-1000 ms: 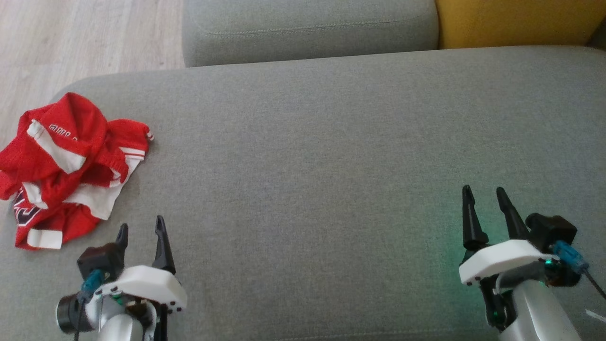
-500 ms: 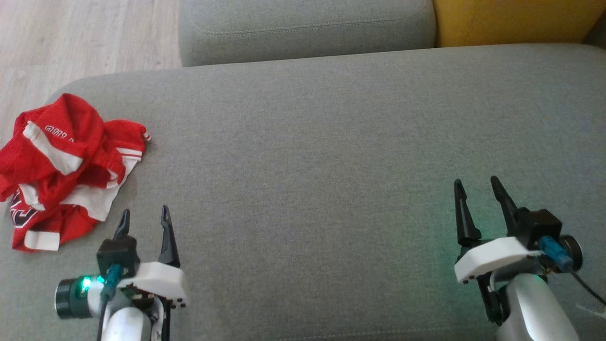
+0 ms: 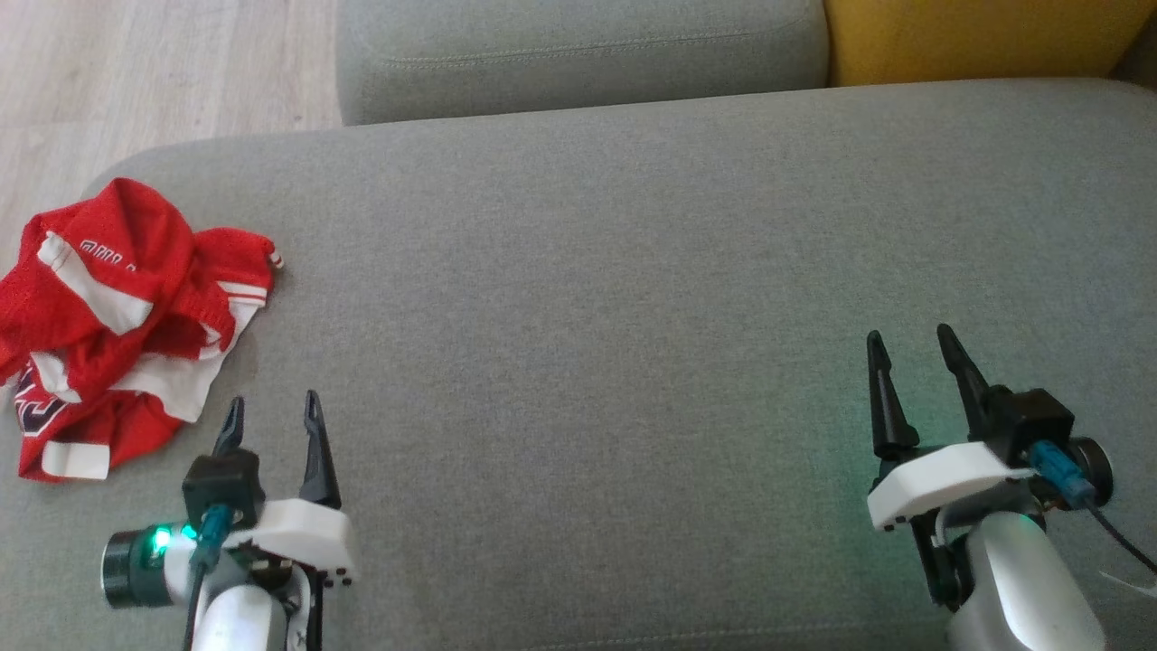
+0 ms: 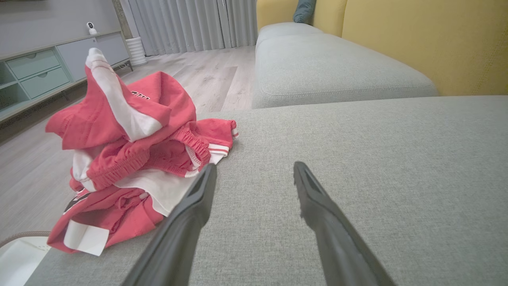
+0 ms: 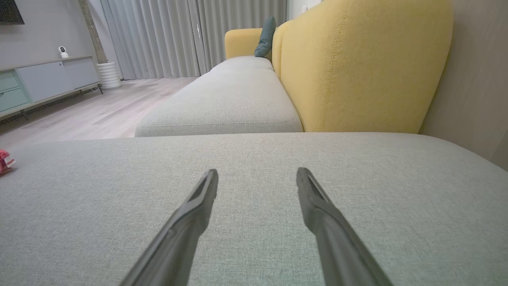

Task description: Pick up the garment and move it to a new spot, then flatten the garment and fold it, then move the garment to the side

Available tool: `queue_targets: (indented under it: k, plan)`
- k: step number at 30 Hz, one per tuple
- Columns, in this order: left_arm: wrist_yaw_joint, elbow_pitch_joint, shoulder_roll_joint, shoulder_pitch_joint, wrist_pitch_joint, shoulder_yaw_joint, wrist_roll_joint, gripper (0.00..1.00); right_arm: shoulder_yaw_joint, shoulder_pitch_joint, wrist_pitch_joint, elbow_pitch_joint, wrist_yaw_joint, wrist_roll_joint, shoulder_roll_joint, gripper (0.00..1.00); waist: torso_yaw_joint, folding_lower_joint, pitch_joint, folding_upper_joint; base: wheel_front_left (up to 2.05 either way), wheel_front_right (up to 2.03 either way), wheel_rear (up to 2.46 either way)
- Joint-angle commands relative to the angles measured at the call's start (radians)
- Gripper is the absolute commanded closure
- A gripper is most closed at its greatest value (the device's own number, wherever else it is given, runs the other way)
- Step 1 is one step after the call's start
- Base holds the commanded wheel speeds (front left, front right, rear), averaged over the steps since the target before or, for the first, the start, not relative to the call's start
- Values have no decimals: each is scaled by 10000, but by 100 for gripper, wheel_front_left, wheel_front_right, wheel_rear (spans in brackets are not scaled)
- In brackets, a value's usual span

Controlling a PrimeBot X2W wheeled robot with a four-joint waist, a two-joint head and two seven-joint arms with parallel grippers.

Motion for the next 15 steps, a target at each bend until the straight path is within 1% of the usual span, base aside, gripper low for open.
queue_targets:
  k: [1, 8, 11, 15]
  plan:
    - [18, -362, 155, -549, -124, 408, -7, 0, 198, -442, -136, -337, 75, 81, -32, 0, 6, 0, 13, 0, 0, 0, 0]
    - [-15, -331, 104, -627, -124, 481, -57, 0, 389, -503, -136, -299, 75, 106, -32, 0, 198, 0, 150, 0, 0, 0, 0]
    - [-25, -269, 73, -698, -124, 496, -80, 0, 480, -574, -136, -271, 75, 129, -32, 0, 488, 0, 214, 0, 0, 0, 0]
    - [-57, -227, 33, -766, -124, 460, -78, 0, 666, -601, -136, -239, 75, 228, -32, 0, 1066, 0, 220, 0, 0, 0, 0]
